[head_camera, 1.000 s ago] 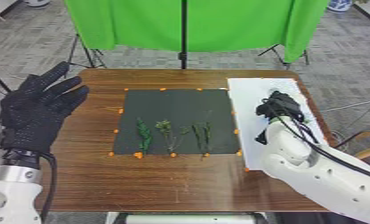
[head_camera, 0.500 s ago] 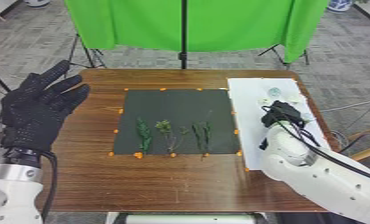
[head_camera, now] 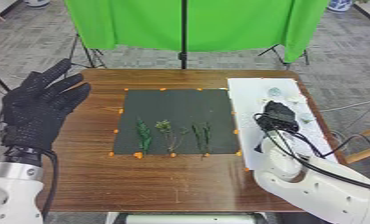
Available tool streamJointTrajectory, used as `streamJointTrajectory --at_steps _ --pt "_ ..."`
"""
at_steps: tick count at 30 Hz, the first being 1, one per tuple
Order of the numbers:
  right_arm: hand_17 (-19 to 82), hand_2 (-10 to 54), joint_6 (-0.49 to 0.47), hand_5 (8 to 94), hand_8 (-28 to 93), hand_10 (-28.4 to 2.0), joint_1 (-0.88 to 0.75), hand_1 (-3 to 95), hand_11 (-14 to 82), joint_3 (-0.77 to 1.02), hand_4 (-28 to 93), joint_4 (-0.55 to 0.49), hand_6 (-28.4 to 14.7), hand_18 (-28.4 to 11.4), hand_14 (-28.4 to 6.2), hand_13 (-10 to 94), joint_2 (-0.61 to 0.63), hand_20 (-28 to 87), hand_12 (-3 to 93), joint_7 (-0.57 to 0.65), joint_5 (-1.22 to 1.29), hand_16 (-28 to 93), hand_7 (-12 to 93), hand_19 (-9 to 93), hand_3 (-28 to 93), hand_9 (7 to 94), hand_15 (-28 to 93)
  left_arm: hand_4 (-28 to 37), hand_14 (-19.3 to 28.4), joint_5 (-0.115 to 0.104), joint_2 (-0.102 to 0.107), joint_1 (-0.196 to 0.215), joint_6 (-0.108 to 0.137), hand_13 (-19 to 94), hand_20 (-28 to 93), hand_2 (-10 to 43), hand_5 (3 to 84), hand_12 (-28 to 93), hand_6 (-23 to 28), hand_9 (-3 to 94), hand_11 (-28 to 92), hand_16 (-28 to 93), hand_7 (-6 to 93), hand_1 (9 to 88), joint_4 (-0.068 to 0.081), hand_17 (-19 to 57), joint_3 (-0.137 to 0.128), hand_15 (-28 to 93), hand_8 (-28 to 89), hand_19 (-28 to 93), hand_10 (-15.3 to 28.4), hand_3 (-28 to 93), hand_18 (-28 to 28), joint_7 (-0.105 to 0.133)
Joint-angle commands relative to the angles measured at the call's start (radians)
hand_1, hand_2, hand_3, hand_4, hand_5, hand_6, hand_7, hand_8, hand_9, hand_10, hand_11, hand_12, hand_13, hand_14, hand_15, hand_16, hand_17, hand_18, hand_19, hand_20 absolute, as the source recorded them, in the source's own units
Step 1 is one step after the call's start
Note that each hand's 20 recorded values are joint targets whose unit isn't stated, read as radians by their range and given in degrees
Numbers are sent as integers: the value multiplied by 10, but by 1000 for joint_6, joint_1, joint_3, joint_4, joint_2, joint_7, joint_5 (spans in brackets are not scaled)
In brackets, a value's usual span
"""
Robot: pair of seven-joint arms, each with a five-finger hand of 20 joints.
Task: Arrange flowers
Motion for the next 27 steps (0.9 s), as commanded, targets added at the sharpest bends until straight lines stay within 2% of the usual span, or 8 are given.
streamJointTrajectory --at_steps 1,6,11,13,15,18,23,27 --pt "512 -95 60 857 49 -76 129 567 229 -68 -283 -38 -14 -197 -47 902 -55 254 259 -31 -73 193 198 932 736 937 504 -259 284 3 8 10 -8 256 -135 92 368 114 105 338 288 -98 158 211 1 -69 -11 516 -97 666 220 770 284 -6" --pt "514 -95 56 859 54 -75 259 565 234 -164 -283 -16 -13 -197 -46 905 -166 259 256 -104 -31 196 196 932 739 937 503 -259 284 5 20 -17 -10 256 -135 93 368 115 106 337 288 -98 158 212 -2 -69 -13 516 -97 666 220 769 284 -11" --pt "511 -95 31 859 56 -75 336 563 236 -222 -283 0 -11 -197 -46 904 -283 265 253 -193 45 199 195 932 738 937 502 -259 284 8 23 -65 -15 256 -133 93 367 115 106 337 287 -98 157 212 7 -67 -6 516 -97 670 220 768 284 -38" --pt "508 -95 18 858 56 -74 355 562 236 -237 -283 12 -10 -197 -45 904 -321 268 253 -210 47 200 196 932 739 937 502 -259 284 8 25 -73 -22 256 -132 93 367 115 107 337 287 -98 156 211 8 -66 -4 515 -97 673 219 768 284 -38" --pt "503 -95 28 857 56 -74 383 561 236 -264 -283 12 -10 -197 -45 903 -349 271 254 -220 76 201 197 932 740 937 502 -259 284 9 32 -83 -24 256 -132 93 367 115 106 337 288 -98 156 211 8 -65 2 516 -96 677 219 768 284 -33" --pt "500 -95 39 857 56 -74 422 560 236 -312 -283 29 -10 -198 -45 903 -393 274 255 -249 93 202 197 932 740 937 503 -259 284 14 36 -81 -40 256 -131 93 367 115 105 337 288 -98 157 211 3 -62 -9 516 -96 685 220 768 284 -29" --pt "493 -95 16 853 57 -73 463 558 236 -373 -283 57 -8 -196 -43 900 -453 279 255 -287 120 205 198 932 738 937 505 -259 284 12 50 -114 -51 256 -137 93 367 115 105 337 288 -97 158 211 12 -59 1 517 -97 695 219 767 284 -23" --pt "484 -95 18 851 55 -74 483 555 235 -404 -283 61 -5 -196 -42 896 -484 282 256 -292 126 208 200 932 740 937 508 -257 284 -1 67 -124 -44 257 -145 93 367 115 105 337 288 -97 157 211 17 -58 9 517 -97 700 220 766 284 2"
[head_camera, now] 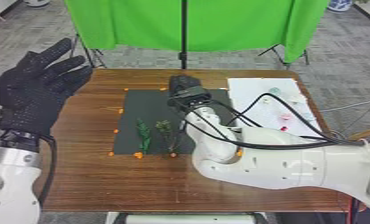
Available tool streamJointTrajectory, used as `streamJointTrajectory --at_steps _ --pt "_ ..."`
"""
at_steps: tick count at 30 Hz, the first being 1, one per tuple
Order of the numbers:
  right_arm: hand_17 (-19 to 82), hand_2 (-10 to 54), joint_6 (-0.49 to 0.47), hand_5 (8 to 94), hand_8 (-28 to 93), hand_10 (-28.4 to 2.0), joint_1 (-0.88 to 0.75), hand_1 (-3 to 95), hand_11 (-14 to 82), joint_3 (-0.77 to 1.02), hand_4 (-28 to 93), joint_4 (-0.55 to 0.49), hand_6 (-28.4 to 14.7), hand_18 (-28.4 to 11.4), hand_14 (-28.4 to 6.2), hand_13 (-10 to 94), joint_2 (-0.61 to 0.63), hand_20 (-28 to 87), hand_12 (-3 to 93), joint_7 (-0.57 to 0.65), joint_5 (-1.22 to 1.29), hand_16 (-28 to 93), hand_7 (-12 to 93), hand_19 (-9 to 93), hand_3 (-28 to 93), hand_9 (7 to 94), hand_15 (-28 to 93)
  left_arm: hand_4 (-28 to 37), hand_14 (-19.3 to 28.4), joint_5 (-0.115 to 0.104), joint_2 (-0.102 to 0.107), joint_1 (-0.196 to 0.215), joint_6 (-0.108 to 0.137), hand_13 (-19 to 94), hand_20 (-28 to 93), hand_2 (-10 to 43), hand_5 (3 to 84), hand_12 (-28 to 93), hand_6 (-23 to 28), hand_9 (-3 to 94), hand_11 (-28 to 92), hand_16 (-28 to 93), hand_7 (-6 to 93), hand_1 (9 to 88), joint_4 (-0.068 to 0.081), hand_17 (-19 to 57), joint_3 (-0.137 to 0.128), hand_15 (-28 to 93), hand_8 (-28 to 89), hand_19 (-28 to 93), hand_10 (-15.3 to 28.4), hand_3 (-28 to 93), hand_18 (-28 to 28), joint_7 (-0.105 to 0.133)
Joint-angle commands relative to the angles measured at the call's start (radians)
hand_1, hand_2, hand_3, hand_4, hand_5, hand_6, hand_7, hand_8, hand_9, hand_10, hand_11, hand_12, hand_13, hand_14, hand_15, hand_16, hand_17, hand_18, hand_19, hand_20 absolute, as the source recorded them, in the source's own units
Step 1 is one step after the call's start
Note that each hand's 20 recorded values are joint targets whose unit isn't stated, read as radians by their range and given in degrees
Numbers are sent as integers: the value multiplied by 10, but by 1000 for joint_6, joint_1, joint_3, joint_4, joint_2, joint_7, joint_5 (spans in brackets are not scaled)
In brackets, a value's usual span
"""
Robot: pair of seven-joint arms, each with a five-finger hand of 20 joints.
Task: Arrange flowers
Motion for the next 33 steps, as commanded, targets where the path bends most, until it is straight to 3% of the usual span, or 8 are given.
streamJointTrajectory --at_steps 1,9,17,22,25,31,33 --pt "483 -95 -11 850 55 -75 52 554 235 -50 -283 11 -4 -197 -41 895 -84 283 256 -25 12 208 201 932 740 937 509 -257 284 -5 26 -33 -16 257 -148 93 366 115 105 337 287 -98 157 211 17 -58 14 517 -96 700 220 766 284 24" --pt "476 -95 10 848 49 -80 106 547 245 -106 -283 31 2 -196 -42 895 -135 288 255 -55 85 211 206 932 742 937 514 -258 284 -8 43 -67 -39 257 -164 93 367 115 106 337 288 -97 156 212 30 -58 25 517 -96 706 219 766 284 37" --pt "465 -95 55 845 38 -80 153 543 265 -157 -283 29 9 -196 -42 892 -174 293 248 -40 140 213 205 932 735 937 523 -258 284 -17 69 -129 -61 258 -176 93 367 116 106 337 287 -98 157 211 50 -57 68 516 -96 710 219 766 284 51" --pt "462 -95 54 844 34 -80 143 541 274 -163 -283 23 12 -196 -41 891 -191 294 244 -44 157 214 205 932 733 937 529 -257 284 -18 75 -162 -76 258 -182 93 367 115 106 337 287 -97 156 212 62 -57 92 516 -96 712 219 766 284 46" --pt "459 -95 66 843 30 -79 139 538 279 -173 -283 10 15 -195 -42 891 -192 295 241 -39 156 214 204 932 731 937 532 -257 284 -15 71 -201 -96 258 -186 93 366 115 105 337 287 -98 156 212 79 -57 116 516 -96 713 219 766 284 34" --pt "445 -95 70 847 15 -72 107 534 307 -162 -283 1 32 -193 -37 885 -183 291 213 -35 154 213 195 932 711 937 541 -258 284 -6 44 -297 -139 258 -192 92 366 116 105 337 287 -98 156 212 120 -56 178 517 -96 716 219 767 284 -30" --pt "442 -95 70 848 10 -71 111 533 317 -175 -283 1 35 -193 -37 885 -186 288 201 -30 144 211 191 932 706 937 542 -258 284 -5 42 -306 -148 258 -194 93 366 116 105 337 287 -98 156 212 126 -56 182 517 -96 716 219 767 284 -37"
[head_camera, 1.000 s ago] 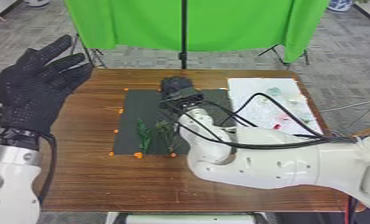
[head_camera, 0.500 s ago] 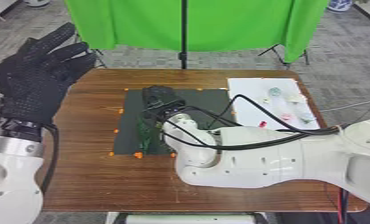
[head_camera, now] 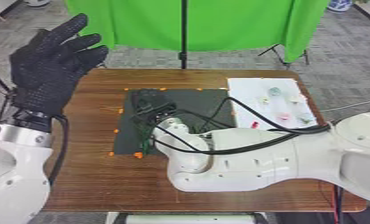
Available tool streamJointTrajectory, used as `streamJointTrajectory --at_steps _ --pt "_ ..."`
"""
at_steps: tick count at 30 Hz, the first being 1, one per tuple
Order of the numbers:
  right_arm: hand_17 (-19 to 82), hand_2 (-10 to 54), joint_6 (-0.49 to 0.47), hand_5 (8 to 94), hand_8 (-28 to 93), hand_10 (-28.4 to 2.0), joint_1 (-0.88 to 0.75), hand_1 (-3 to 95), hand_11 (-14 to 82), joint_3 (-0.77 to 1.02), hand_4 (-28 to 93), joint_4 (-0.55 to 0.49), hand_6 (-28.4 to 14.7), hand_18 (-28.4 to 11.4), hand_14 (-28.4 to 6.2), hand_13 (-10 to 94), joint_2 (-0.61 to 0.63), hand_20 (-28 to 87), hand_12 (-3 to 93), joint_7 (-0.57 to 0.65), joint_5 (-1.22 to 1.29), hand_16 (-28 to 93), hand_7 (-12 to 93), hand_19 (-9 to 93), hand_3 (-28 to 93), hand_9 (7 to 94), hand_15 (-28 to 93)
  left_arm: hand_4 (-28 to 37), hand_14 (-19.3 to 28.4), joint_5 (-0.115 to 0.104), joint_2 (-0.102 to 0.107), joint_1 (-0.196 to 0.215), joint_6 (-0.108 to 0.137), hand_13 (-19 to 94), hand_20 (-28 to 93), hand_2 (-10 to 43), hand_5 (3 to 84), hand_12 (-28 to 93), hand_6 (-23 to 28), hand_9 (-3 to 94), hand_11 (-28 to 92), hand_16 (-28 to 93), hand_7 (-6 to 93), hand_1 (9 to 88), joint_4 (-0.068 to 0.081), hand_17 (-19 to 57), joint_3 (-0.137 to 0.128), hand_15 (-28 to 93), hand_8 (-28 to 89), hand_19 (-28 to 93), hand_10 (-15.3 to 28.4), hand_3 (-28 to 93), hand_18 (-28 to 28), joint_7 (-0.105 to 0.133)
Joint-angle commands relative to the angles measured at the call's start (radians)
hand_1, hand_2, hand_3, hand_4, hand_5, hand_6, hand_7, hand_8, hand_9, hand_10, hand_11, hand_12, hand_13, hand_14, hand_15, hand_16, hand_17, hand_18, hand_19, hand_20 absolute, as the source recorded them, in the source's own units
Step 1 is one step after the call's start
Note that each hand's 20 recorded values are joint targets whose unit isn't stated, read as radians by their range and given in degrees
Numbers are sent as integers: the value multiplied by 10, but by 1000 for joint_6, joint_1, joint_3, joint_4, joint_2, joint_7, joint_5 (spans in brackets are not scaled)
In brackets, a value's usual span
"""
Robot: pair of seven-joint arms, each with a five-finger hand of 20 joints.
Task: Arrange flowers
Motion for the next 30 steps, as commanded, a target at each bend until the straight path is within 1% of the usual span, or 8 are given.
streamJointTrajectory --at_steps 1,5,9,13,16,22,25,30 --pt "441 -95 22 849 9 -70 -6 532 321 -18 -283 -16 36 -193 -37 885 -16 288 198 3 -11 211 189 932 703 937 542 -258 284 3 -22 -68 -45 257 -194 93 366 116 105 337 288 -98 156 212 33 -56 38 517 -96 717 219 767 284 -53" --pt "438 -95 50 851 1 -70 14 531 342 -75 -283 -20 44 -193 -38 885 -31 285 174 -57 -5 211 181 932 694 937 543 -258 284 -4 -10 18 -10 257 -198 93 367 116 106 337 289 -98 157 213 -3 -56 -13 517 -96 718 219 766 284 -22" --pt "435 -95 74 851 -1 -68 17 530 351 -97 -283 -14 46 -193 -37 885 -42 286 173 -50 -15 211 178 932 687 937 547 -258 284 -1 -15 14 -16 257 -201 93 367 115 106 337 287 -99 156 213 0 -56 -14 517 -96 719 220 767 284 -22" --pt "434 -95 76 851 -4 -68 18 531 357 -103 -283 -2 48 -192 -37 885 -41 286 171 -35 -33 212 173 932 682 937 550 -257 284 8 -31 -49 -43 257 -204 93 366 115 106 337 287 -99 156 212 24 -56 21 517 -96 720 219 766 284 -63" --pt "432 -95 74 851 -7 -67 29 531 366 -125 -283 8 52 -192 -37 886 -51 286 171 -29 -27 213 170 932 676 937 556 -257 284 6 -33 -62 -49 257 -206 93 367 116 106 336 287 -98 155 213 30 -56 37 517 -96 720 219 765 284 -59" --pt "420 -95 38 843 -22 -65 17 534 381 -129 -283 14 60 -191 -35 889 -54 271 162 -45 -31 213 154 932 631 937 563 -258 284 11 -45 -46 -44 257 -208 93 366 116 106 336 288 -98 155 213 24 -56 24 517 -96 721 219 766 284 -73" --pt "417 -95 25 808 -35 -64 36 528 372 -165 -283 22 60 -190 -34 885 -72 264 164 -29 -48 213 150 932 613 937 564 -258 284 12 -45 -10 -55 256 -209 93 367 116 107 336 288 -98 155 213 16 -56 0 517 -95 721 219 766 284 -62" --pt "410 -95 1 717 -66 -65 31 512 350 -160 -283 23 57 -189 -34 875 -73 261 170 -21 -20 211 159 932 611 937 568 -258 284 10 -47 12 -46 256 -211 92 366 115 106 336 288 -98 156 213 8 -56 -13 517 -96 722 219 767 284 -56"
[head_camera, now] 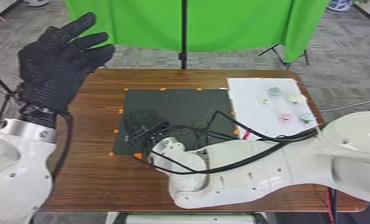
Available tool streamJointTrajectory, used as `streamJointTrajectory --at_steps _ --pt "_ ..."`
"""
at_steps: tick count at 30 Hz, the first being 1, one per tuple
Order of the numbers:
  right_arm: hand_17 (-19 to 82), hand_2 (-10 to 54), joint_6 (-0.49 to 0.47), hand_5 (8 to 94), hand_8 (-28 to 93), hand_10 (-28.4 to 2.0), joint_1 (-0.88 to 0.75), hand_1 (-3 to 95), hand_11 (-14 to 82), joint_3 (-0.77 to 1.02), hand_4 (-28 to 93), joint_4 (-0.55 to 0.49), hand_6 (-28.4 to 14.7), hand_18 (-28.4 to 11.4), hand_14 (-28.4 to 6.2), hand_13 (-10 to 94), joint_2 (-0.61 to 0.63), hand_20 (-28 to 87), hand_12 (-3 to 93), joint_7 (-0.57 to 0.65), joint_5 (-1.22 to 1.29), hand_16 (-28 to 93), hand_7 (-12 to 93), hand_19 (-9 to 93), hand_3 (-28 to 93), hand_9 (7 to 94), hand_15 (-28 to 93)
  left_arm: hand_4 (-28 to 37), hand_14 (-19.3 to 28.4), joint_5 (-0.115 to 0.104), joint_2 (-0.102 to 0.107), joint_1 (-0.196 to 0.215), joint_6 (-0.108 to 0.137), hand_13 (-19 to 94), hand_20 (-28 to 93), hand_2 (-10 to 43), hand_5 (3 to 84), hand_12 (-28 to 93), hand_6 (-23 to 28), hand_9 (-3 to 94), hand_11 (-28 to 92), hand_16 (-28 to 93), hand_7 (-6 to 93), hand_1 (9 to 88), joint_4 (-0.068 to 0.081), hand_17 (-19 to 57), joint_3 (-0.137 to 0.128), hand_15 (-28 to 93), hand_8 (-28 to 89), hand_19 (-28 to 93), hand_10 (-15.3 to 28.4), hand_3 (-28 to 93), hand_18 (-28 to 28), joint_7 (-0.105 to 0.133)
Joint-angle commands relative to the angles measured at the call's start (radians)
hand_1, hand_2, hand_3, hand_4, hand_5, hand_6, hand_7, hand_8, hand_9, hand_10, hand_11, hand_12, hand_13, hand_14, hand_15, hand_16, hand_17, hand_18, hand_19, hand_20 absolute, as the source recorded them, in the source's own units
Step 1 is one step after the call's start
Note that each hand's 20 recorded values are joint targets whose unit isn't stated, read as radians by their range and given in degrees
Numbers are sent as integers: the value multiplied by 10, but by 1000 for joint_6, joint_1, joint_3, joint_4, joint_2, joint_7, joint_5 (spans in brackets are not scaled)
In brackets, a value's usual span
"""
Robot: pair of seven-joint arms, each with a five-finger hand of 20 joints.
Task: Arrange flowers
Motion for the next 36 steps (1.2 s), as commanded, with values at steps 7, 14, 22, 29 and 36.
streamJointTrajectory --at_steps 7,14,22,29,36 --pt "404 -95 -28 669 -96 -65 2 495 325 10 -283 8 56 -186 -33 869 -23 252 174 43 -3 205 164 932 614 937 570 -258 284 9 -23 54 -12 257 -213 92 367 114 106 336 289 -98 156 213 -6 -56 -19 518 -96 722 221 768 284 -21" --pt "399 -95 181 661 -127 -68 95 457 315 -82 -283 7 52 -189 -35 865 -38 255 181 -40 35 203 167 932 667 937 573 -257 284 3 -2 112 14 257 -213 93 366 114 106 336 288 -99 157 214 -30 -56 -56 519 -96 722 221 768 284 27" --pt "399 -95 222 832 -6 -74 139 459 398 -114 -283 -9 30 -204 -44 881 -9 292 171 -334 175 215 169 932 674 937 607 -257 284 0 0 161 37 257 -214 92 366 115 106 336 289 -99 157 214 -51 -56 -89 518 -96 723 220 768 284 64" --pt "379 -91 90 816 -23 -79 120 412 420 -81 -283 -17 38 -210 -56 871 21 266 168 -371 149 223 150 921 701 937 647 -256 284 -1 -8 165 41 256 -217 92 366 115 106 336 290 -99 157 214 -52 -57 -89 518 -96 720 221 768 284 58" --pt "356 -59 12 854 -72 -85 119 342 424 -76 -283 -18 48 -217 -69 856 24 253 173 -351 69 224 127 903 721 937 680 -256 284 -2 -14 175 42 256 -216 92 367 115 107 336 289 -99 156 215 -53 -58 -97 518 -97 718 220 768 284 57"
